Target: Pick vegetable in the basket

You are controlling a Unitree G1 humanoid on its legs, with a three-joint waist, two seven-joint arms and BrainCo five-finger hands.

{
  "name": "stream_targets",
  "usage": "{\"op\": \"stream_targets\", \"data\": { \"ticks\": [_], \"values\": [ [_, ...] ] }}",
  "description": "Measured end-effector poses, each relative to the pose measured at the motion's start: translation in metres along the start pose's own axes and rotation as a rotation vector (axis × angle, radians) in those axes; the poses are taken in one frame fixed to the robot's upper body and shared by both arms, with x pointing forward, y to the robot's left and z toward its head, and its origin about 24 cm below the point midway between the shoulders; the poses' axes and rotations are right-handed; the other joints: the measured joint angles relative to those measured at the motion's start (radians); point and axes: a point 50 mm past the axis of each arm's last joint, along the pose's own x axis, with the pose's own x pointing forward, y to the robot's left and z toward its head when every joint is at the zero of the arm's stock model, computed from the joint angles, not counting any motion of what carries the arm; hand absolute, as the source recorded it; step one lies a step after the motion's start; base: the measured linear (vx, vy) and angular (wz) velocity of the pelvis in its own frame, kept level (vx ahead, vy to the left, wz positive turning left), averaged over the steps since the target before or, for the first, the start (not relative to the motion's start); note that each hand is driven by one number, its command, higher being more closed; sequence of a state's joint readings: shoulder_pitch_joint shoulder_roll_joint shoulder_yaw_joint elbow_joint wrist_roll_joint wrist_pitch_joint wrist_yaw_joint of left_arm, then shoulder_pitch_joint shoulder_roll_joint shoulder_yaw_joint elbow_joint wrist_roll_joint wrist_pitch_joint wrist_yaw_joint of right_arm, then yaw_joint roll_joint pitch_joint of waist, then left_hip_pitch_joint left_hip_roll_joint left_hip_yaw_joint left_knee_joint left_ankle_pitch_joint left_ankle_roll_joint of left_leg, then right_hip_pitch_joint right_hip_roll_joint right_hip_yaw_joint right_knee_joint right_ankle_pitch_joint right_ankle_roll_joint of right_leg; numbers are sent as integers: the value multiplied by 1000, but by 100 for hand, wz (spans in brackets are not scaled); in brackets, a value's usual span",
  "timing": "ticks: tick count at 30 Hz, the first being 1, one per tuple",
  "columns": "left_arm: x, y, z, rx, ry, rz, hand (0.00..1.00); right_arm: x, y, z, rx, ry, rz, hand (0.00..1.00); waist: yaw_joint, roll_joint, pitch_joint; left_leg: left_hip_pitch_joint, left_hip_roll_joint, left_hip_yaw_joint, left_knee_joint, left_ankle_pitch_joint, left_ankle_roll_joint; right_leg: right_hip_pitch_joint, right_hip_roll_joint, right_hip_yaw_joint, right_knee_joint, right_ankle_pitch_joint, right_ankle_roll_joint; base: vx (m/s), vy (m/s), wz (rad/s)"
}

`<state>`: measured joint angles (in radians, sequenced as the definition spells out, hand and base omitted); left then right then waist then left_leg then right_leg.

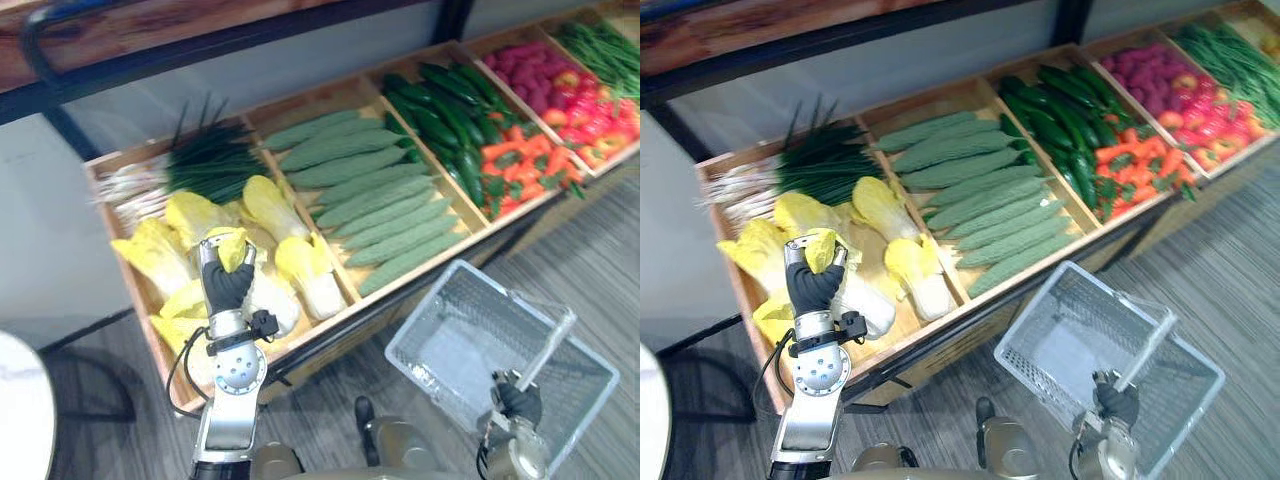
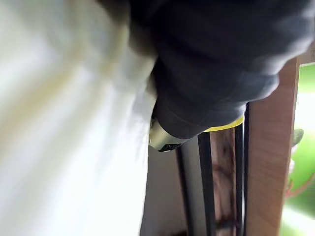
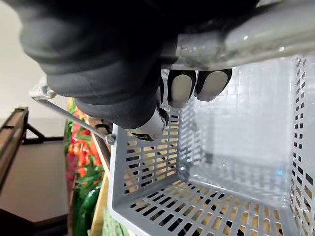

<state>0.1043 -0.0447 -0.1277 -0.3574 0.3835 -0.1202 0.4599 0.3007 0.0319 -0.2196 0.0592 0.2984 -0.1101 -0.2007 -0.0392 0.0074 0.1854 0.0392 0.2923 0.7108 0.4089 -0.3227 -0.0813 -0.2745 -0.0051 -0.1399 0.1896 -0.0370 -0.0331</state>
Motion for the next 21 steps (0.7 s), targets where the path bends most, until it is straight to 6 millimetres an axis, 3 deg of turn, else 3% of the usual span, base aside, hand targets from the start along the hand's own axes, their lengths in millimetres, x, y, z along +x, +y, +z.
{"op": "stream_targets", "data": {
  "ticks": [1,2,3,4,5,6,7,9,11,12,13,14,15,16,18,19,20,21],
  "values": [
    [1,1,0,3,-3,6,100,5,7,1,-8,-6,14,100,-1,-5,-5,55,-17,65,-33,1,1,24,-75,-224,9,-9,-50,61,69,-176],
    [2,2,1,5,-8,11,100,8,10,0,-16,-4,19,100,-1,-2,-6,82,-20,90,-48,2,-1,42,-105,-333,18,-15,-67,74,18,-187],
    [5,5,2,8,-25,24,100,14,17,-1,-28,0,33,100,0,2,-13,120,-28,119,-73,3,0,69,-159,-517,52,-29,-89,86,-67,-197],
    [8,8,5,7,-43,43,100,21,27,0,-43,-6,60,100,-1,0,-18,148,-37,144,-81,3,0,73,-205,-633,112,-42,-113,93,-99,-199],
    [9,8,5,6,-49,51,100,23,32,1,-51,-11,76,100,-1,-4,-21,159,-45,148,-78,3,1,71,-224,-657,141,-39,-121,112,-151,-202],
    [13,6,7,-3,-64,55,100,25,39,4,-67,-25,107,100,-2,-6,-23,179,-56,148,-71,-1,5,54,-235,-639,178,-32,-110,113,-168,-181],
    [17,-2,9,-19,-78,33,100,25,42,4,-94,-30,128,100,-10,2,-28,187,-45,144,-35,-3,10,35,-200,-565,177,-38,-59,127,-172,-168],
    [20,-18,12,-60,-93,-26,100,25,43,5,-125,-35,166,100,-19,25,-47,175,20,142,79,9,32,35,-116,-496,109,-32,-40,254,-166,-154],
    [21,-32,12,-85,-99,-92,100,25,48,6,-139,-34,207,100,-34,30,-49,152,108,135,260,75,126,72,-33,-429,33,-4,-60,298,-128,-148],
    [20,-38,5,-84,-69,-125,100,24,52,5,-141,-30,222,100,-38,30,-48,121,169,81,414,172,197,122,12,-378,-23,10,-74,315,-65,-137],
    [17,-44,-2,-89,-35,-159,100,22,58,5,-132,-31,245,100,-34,31,-48,72,168,-37,511,140,217,163,42,-311,-49,11,-78,322,-22,-141],
    [16,-46,-4,-103,-19,-171,100,21,61,7,-129,-39,259,100,-29,28,-46,30,129,-130,529,101,199,175,43,-278,-54,11,-79,302,77,-142],
    [14,-48,-5,-120,-4,-182,100,20,66,12,-119,-60,280,100,-20,25,-43,-38,49,-271,533,56,165,191,41,-231,-57,11,-77,291,143,-175],
    [13,-49,-5,-133,7,-191,100,18,74,22,-94,-98,309,100,3,27,-40,-122,-59,-446,493,-1,112,222,33,-145,-70,30,-53,278,156,-172],
    [12,-50,-5,-136,5,-196,100,18,80,28,-81,-124,331,100,6,31,-36,-173,-138,-566,370,-24,70,255,26,-73,-92,41,-36,236,203,-156],
    [12,-51,-5,-144,9,-195,100,19,82,33,-86,-147,348,100,10,44,-32,-196,-167,-642,167,27,20,268,25,-12,-93,40,-13,202,239,-145],
    [12,-53,-4,-154,15,-194,100,19,82,36,-91,-160,354,100,10,65,-34,-195,-161,-667,47,116,6,270,39,18,-93,38,2,173,258,-139],
    [10,-57,-7,-154,28,-211,100,19,83,36,-94,-161,366,100,12,69,-32,-189,-160,-640,28,117,35,277,42,67,-99,37,24,187,278,-90]
  ]
}}
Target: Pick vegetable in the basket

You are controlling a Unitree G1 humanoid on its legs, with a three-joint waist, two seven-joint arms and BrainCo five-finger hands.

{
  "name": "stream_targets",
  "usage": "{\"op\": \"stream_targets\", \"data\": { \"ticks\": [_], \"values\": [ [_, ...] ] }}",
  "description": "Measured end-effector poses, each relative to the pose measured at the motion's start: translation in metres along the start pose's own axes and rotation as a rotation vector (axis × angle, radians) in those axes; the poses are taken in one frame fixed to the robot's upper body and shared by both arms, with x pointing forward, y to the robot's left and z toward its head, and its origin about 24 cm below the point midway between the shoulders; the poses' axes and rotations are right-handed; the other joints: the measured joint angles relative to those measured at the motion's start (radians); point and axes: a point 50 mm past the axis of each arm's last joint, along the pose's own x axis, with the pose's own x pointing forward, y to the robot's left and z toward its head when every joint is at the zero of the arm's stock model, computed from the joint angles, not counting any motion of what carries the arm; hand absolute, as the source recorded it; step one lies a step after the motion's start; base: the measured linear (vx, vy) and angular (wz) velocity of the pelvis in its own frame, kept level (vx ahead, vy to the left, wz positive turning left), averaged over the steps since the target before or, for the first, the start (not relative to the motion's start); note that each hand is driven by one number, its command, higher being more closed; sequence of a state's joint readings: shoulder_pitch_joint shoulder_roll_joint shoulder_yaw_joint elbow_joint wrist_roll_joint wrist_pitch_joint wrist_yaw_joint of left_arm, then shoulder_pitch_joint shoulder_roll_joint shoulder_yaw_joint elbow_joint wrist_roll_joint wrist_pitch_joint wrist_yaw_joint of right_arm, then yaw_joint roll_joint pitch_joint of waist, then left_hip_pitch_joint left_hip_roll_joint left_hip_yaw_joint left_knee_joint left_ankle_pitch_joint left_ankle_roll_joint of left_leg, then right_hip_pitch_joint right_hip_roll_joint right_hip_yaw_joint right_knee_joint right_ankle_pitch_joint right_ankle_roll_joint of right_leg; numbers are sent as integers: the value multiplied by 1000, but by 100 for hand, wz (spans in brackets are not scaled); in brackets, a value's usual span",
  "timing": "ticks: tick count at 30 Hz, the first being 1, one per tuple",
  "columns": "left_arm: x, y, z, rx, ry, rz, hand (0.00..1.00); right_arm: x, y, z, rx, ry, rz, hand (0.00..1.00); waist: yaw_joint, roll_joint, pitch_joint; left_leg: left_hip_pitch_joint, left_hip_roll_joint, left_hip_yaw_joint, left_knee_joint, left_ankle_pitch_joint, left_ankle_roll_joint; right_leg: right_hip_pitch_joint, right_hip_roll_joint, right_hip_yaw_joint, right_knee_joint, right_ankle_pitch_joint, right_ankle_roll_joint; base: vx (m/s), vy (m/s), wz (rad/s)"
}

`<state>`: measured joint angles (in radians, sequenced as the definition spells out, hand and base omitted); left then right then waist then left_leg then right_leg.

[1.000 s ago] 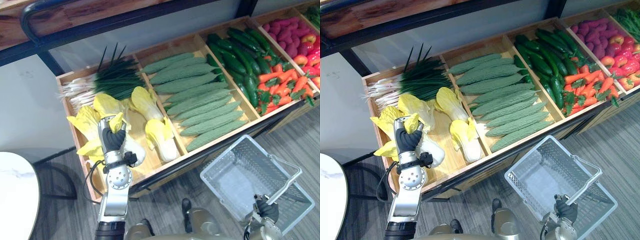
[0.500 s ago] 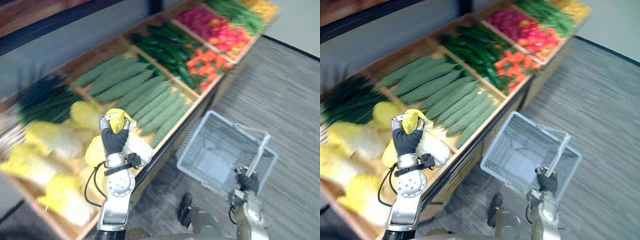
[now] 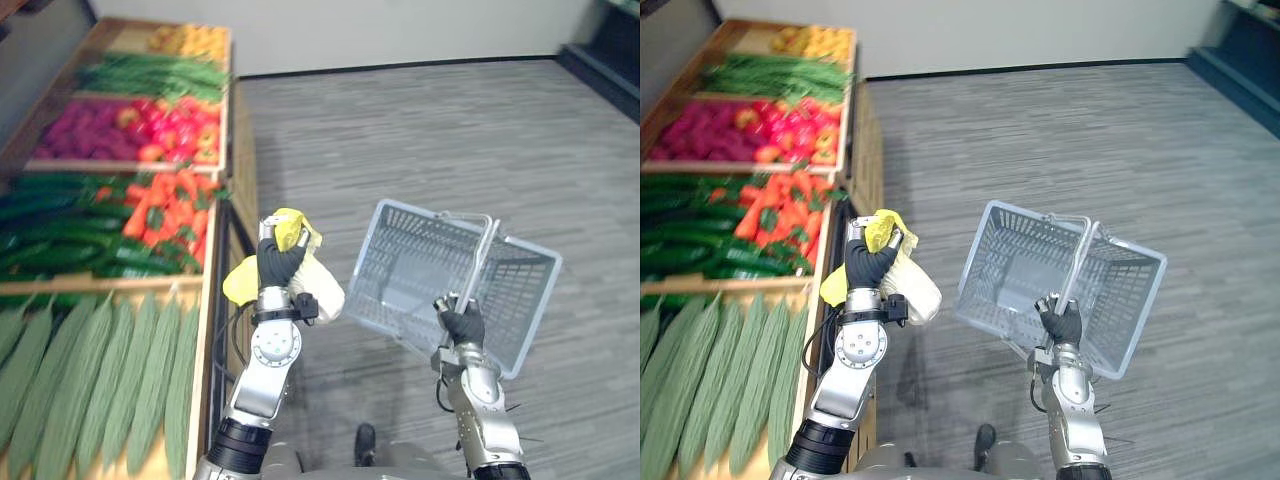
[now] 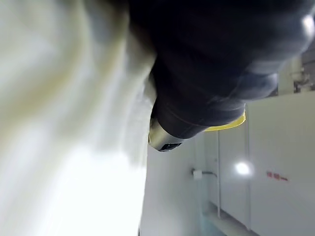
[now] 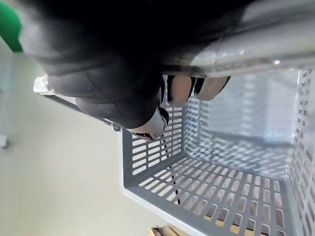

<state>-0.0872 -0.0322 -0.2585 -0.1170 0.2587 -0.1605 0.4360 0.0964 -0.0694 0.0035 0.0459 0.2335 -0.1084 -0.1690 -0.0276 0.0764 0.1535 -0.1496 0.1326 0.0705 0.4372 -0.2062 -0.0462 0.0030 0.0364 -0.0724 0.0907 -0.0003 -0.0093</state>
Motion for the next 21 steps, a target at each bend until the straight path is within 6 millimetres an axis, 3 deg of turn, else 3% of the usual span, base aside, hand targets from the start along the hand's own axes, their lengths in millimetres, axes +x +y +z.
{"op": "stream_targets", "data": {
  "ticks": [2,5,14,19,20,21],
  "values": [
    [0,-6,-6,3,25,-38,100,-2,9,1,27,-3,46,100,-14,-20,-3,41,-36,48,-78,6,28,5,-40,52,-48,20,30,190,291,-56],
    [-2,-11,-10,7,47,-89,100,-8,21,-7,76,39,95,100,-13,-30,-3,84,-62,70,-142,21,48,11,-64,74,-61,25,39,126,168,-9],
    [-28,-43,-44,-40,259,-319,100,-20,56,-14,250,131,310,100,-14,-37,-10,191,-77,74,-298,65,38,39,-73,103,-60,26,39,95,42,1],
    [-39,-52,-57,64,292,-407,100,-29,64,-20,312,184,373,100,-12,-67,-27,205,-85,72,-334,81,45,39,-78,105,-61,27,37,3,29,5],
    [-42,-52,-60,96,291,-435,0,-32,64,-23,329,205,381,100,-12,-74,-31,205,-86,69,-338,87,40,39,-80,105,-61,30,35,-24,20,7],
    [-42,-52,-61,109,290,-442,0,-33,64,-24,329,212,384,100,-12,-75,-33,205,-87,68,-338,87,40,39,-81,106,-61,30,35,-50,23,2]
  ]
}}
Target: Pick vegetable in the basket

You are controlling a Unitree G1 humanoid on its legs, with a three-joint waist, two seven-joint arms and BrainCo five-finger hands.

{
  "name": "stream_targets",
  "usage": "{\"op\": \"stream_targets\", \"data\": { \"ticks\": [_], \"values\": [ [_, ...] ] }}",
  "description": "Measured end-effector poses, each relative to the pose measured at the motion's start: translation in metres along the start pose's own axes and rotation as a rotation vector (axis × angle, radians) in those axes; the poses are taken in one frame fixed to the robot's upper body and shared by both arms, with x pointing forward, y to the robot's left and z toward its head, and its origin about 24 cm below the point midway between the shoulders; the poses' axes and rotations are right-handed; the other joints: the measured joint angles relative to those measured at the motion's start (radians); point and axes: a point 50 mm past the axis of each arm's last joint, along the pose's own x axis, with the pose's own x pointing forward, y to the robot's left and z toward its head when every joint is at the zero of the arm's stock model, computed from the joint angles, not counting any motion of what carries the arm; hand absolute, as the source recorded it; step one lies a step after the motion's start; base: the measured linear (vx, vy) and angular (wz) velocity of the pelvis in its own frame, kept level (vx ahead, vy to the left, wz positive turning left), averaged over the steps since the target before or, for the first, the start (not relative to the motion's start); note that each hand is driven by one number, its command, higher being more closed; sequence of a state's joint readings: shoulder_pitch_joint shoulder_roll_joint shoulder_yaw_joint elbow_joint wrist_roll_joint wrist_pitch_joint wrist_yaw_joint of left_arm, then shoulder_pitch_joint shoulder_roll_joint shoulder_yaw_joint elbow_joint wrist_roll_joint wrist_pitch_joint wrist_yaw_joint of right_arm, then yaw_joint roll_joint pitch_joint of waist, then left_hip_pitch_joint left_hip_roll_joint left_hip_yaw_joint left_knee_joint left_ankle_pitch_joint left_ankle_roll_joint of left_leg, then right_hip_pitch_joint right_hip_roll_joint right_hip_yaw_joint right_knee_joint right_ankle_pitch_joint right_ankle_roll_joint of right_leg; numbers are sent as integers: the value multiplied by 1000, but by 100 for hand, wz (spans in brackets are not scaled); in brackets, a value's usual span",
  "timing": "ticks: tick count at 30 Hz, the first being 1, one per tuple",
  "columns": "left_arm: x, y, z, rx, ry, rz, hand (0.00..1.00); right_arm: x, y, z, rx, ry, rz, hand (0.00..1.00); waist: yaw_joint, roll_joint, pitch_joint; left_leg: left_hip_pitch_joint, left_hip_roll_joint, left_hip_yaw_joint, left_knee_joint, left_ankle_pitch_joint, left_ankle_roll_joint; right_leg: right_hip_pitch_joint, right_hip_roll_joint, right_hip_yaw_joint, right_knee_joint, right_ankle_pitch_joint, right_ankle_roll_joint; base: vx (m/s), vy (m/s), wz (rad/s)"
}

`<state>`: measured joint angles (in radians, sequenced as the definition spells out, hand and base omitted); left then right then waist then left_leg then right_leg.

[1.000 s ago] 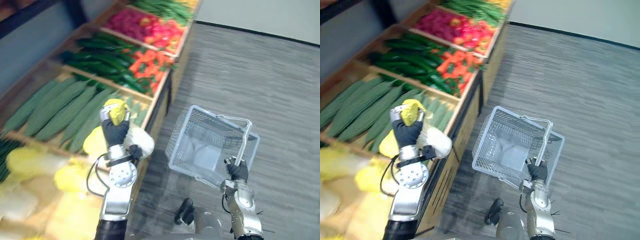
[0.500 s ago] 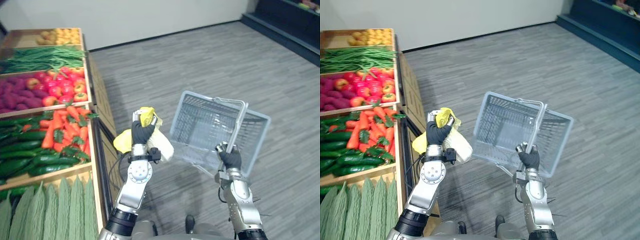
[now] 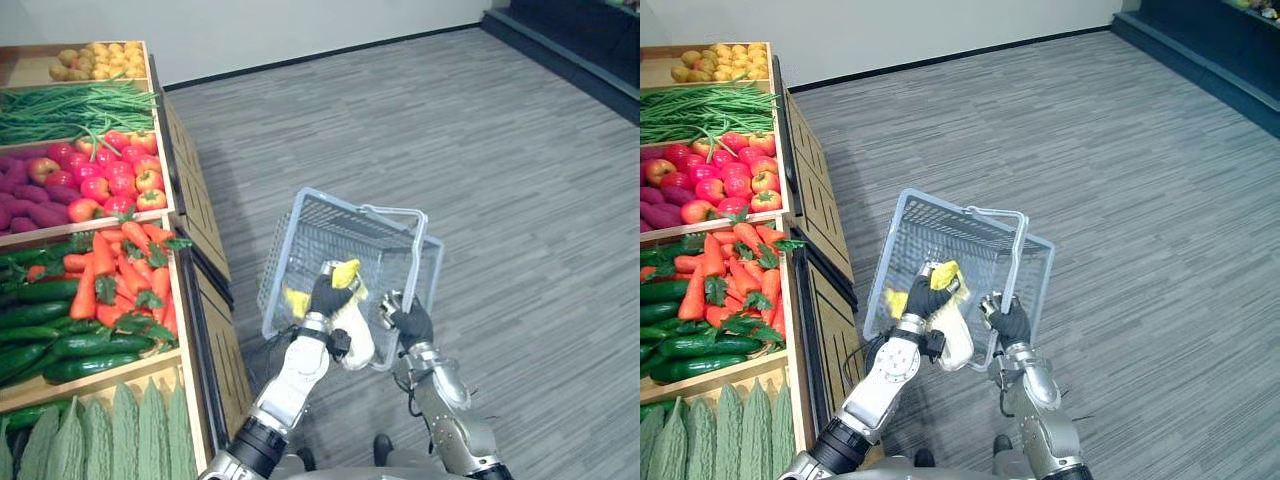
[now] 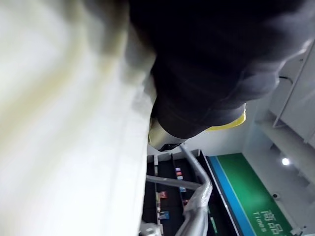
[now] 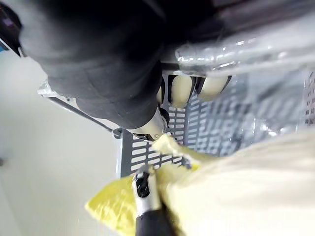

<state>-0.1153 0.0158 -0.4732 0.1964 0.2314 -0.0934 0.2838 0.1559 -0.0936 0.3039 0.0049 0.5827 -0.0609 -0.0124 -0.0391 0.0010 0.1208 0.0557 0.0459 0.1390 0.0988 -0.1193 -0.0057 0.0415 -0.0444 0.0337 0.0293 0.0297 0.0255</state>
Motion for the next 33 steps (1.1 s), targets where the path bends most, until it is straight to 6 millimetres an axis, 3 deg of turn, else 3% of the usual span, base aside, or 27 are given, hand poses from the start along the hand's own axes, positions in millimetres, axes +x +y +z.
{"op": "stream_targets", "data": {
  "ticks": [9,16,26,33],
  "values": [
    [0,4,-15,192,21,-45,0,-7,0,-10,53,76,47,100,-2,-17,-13,-10,-12,3,-35,28,5,-12,-8,17,-35,0,0,-67,-26,-5],
    [0,7,-16,258,12,-51,0,-11,3,-17,61,118,77,100,-5,-20,-15,32,-14,-2,-148,97,-5,-13,-2,13,-54,-6,8,-62,-45,1],
    [-3,8,-6,196,-24,-25,0,-14,5,-20,129,105,64,100,-6,-23,-18,48,-20,-8,-191,127,0,-11,-6,2,-55,-7,12,-6,-5,2],
    [-6,12,7,133,-76,4,0,-20,-8,-17,163,70,-17,100,-3,-23,-21,47,-24,-14,-191,126,0,-6,-11,-4,-55,-6,15,8,2,4]
  ]
}}
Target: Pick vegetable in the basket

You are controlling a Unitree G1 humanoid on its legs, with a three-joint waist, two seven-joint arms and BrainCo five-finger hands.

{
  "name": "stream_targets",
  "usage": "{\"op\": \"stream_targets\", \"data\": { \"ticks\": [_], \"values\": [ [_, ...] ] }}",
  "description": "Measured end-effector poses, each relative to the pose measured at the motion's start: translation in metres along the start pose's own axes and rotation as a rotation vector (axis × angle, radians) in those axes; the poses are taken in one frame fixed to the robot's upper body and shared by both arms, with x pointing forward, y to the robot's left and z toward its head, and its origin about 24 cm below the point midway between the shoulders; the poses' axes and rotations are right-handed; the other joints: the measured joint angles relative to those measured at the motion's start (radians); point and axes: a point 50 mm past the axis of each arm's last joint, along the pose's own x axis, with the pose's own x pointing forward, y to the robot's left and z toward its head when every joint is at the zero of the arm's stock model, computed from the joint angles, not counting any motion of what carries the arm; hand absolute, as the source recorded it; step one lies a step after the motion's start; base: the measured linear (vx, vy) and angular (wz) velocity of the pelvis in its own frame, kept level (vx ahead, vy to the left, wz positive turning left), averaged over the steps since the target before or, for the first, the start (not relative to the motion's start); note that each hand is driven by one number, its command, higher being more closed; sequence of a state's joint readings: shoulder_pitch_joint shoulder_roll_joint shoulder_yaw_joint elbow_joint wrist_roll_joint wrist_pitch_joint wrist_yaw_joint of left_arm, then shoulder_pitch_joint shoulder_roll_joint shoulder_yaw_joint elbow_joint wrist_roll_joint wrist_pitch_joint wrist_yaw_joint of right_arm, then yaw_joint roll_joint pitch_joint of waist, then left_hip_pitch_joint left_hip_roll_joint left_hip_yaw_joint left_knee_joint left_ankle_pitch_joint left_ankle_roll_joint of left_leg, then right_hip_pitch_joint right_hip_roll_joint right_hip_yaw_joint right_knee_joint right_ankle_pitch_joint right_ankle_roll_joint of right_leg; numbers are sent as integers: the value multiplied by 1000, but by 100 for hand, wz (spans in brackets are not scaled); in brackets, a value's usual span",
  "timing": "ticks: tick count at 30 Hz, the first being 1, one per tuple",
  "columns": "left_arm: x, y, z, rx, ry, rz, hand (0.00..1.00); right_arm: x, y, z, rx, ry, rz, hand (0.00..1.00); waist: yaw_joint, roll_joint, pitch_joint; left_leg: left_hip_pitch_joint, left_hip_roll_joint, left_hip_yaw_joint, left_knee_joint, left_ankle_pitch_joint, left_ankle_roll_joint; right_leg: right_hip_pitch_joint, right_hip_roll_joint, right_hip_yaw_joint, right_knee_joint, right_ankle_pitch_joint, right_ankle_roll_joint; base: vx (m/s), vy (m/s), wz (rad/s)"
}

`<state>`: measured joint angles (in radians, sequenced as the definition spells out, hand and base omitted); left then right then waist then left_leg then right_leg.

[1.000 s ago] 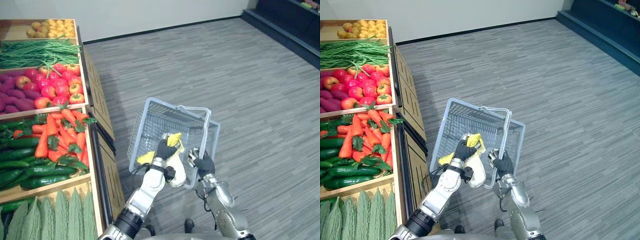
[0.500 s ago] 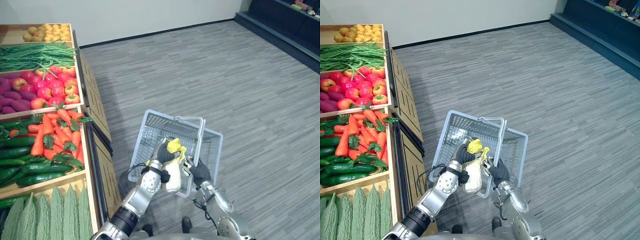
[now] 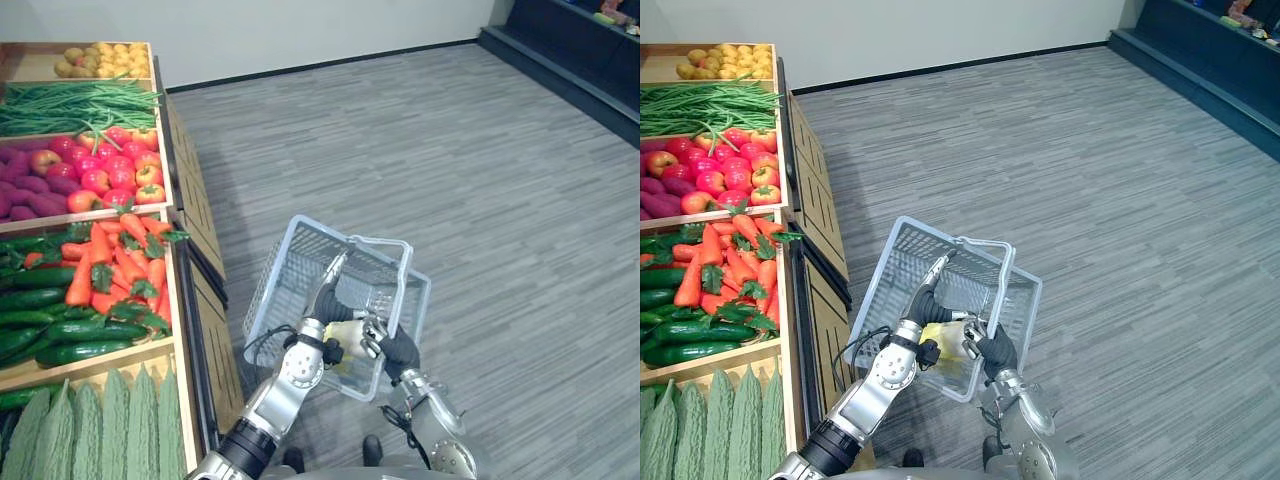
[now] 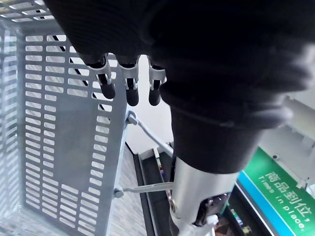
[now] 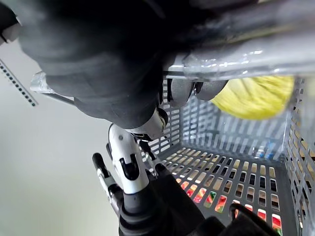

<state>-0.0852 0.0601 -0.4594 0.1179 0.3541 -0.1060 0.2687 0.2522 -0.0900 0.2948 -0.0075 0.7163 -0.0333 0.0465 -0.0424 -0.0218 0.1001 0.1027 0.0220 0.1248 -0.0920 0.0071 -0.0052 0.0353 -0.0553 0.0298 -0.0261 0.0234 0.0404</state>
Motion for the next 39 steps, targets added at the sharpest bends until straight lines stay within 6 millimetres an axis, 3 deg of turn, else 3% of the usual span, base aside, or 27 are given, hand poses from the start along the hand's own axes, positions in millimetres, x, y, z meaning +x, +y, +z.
{"op": "stream_targets", "data": {
  "ticks": [4,9,13,20,23,24,25,26,27,28,31,33,34,36,37,38,39],
  "values": [
    [-4,11,4,-17,-16,56,0,-6,-10,2,-38,-12,-49,100,-2,6,-13,0,-5,-2,-1,-2,2,0,-4,-2,2,-8,12,-8,-2,0],
    [-17,48,14,-71,-73,246,0,-19,-36,11,-219,-30,-185,100,1,24,-36,-1,-6,-11,-2,-2,3,2,-5,-11,3,-9,14,-10,-10,4],
    [-41,73,-2,-101,4,382,0,-29,-61,22,-375,-49,-320,100,3,34,-45,-2,-7,-17,-9,-2,2,4,-8,-29,3,-12,19,-21,-17,7],
    [-82,93,-23,-149,147,536,0,-43,-96,27,-555,-10,-511,100,11,34,-47,-16,-12,-22,-1,-10,2,-7,-16,-41,7,-24,36,-10,-5,5],
    [-94,101,-24,-192,168,611,0,-44,-110,25,-580,20,-585,100,17,15,-31,-74,-24,-19,143,-94,15,-60,-34,-55,133,-101,62,-3,10,4],
    [-98,104,-23,-202,168,638,0,-44,-113,22,-593,40,-605,100,18,5,-18,-92,-15,-26,232,-155,22,-73,-39,-73,206,-136,89,-1,-17,-7],
    [-100,104,-22,-212,169,649,0,-45,-116,23,-610,52,-614,100,26,30,-6,-107,8,-34,302,-210,30,-103,-35,-115,324,-144,97,-28,-7,-12],
    [-100,104,-23,-219,170,652,0,-45,-117,24,-618,51,-621,100,29,39,3,-108,20,-38,326,-229,39,-132,-35,-136,404,-142,97,-42,7,4],
    [-99,105,-23,-221,167,654,0,-44,-117,23,-627,55,-620,100,21,54,17,-100,35,-56,349,-251,63,-202,-48,-170,558,-143,75,-22,30,40],
    [-100,105,-23,-225,167,654,0,-43,-117,22,-630,61,-622,100,5,64,23,-99,39,-78,354,-257,67,-236,-68,-194,597,-186,25,63,1,51],
    [-98,105,-22,-229,162,656,0,-37,-115,26,-637,47,-611,100,3,66,27,-102,62,-103,361,-273,57,-303,-78,-189,518,-208,18,237,-96,26],
    [-91,106,-21,-235,142,658,0,-29,-113,33,-642,18,-599,100,1,87,47,-107,96,-136,393,-316,31,-340,-59,-150,382,-165,37,313,-209,33],
    [-83,108,-17,-235,107,662,0,-26,-111,35,-643,9,-594,100,-6,80,57,-94,108,-168,416,-355,4,-337,-54,-108,276,-112,59,279,-214,52],
    [-77,111,-14,-223,82,659,0,-27,-112,33,-648,19,-589,100,-9,75,58,-76,130,-203,463,-427,-35,-326,-44,-77,277,-49,70,363,-346,62],
    [-77,110,-16,-225,91,659,0,-28,-113,34,-653,27,-592,100,-14,98,58,-60,157,-212,468,-436,-34,-317,-27,-91,307,-43,68,477,-375,64],
    [-77,104,-16,-249,103,661,0,-27,-113,34,-664,39,-584,100,-19,144,49,-90,189,-239,602,-411,-24,-303,12,-119,341,-69,31,514,-330,31],
    [-78,99,-16,-276,115,674,0,-24,-111,35,-676,41,-571,100,-3,162,52,-174,210,-245,807,-308,-5,-265,42,-134,341,-80,1,646,-349,16]
  ]
}}
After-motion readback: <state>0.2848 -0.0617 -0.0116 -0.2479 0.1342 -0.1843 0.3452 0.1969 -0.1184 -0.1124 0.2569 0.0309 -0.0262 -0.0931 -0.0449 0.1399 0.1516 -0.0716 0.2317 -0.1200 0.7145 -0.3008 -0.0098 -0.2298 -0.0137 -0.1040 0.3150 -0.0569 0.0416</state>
